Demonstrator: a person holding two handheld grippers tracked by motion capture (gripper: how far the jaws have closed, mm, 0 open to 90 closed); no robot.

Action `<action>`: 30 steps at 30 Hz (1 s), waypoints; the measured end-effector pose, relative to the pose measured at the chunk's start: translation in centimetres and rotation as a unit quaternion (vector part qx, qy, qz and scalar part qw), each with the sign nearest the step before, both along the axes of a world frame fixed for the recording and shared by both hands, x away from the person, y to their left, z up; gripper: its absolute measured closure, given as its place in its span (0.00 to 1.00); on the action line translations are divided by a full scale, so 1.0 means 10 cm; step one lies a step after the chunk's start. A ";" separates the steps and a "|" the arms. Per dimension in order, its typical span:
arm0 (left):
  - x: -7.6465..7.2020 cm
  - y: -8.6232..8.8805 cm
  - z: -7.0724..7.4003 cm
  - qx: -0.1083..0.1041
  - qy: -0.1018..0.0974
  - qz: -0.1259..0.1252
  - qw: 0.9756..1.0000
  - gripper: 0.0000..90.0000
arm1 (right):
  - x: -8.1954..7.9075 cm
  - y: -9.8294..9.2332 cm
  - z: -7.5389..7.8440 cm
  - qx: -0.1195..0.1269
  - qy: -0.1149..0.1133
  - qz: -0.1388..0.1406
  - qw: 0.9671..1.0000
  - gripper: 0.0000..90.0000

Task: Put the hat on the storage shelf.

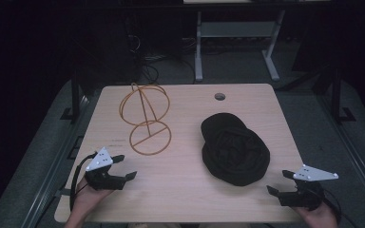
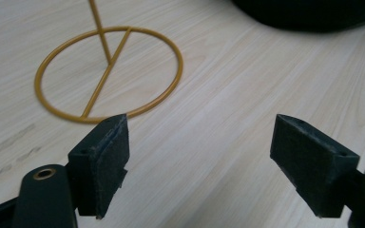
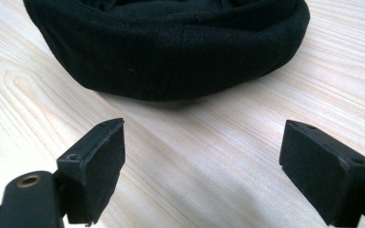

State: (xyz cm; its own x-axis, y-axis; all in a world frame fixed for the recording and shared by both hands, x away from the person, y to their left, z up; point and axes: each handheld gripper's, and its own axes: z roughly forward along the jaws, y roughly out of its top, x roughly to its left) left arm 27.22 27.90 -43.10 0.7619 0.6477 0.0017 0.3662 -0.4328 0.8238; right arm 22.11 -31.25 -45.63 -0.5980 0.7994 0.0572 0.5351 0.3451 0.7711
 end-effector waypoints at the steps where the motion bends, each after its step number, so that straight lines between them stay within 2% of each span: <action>1: 0.00 -0.04 0.01 0.000 0.000 -0.005 1.000 0.22 | 0.00 0.00 0.00 0.003 0.001 -0.002 1.000 0.17; 8: 0.04 -0.24 0.07 0.002 -0.001 -0.032 0.999 0.22 | -0.02 -0.02 0.00 0.012 0.006 -0.005 1.000 0.16; 13: 0.09 -0.41 0.15 0.000 -0.003 -0.054 0.999 0.22 | -0.01 -0.03 0.01 0.015 0.004 -0.005 1.000 0.16; 18: 0.13 -0.63 0.25 0.008 -0.011 -0.078 0.997 0.22 | -0.01 -0.02 0.02 0.017 0.005 -0.003 1.000 0.16; 19: 0.13 -0.63 0.25 0.008 -0.011 -0.078 0.997 0.22 | -0.01 -0.02 0.02 0.017 0.005 -0.002 1.000 0.16; 20: 0.16 -0.74 0.28 0.011 -0.012 -0.090 0.996 0.22 | -0.01 -0.02 0.02 0.018 0.005 -0.002 1.000 0.16; 25: 0.22 -1.02 0.37 0.017 -0.015 -0.119 0.993 0.22 | -0.02 -0.03 0.03 0.022 0.006 0.000 1.000 0.16; 30: 0.28 -1.22 0.42 0.025 -0.013 -0.142 0.989 0.23 | -0.02 -0.03 0.03 0.024 0.007 0.000 1.000 0.16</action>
State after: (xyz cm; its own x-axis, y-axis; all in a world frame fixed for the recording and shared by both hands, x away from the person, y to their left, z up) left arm 30.02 15.70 -38.94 0.9124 0.4062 0.0499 0.2034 -0.5558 0.8060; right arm 21.90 -31.55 -45.31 -0.5970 0.7956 0.1030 0.5457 0.3087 0.7790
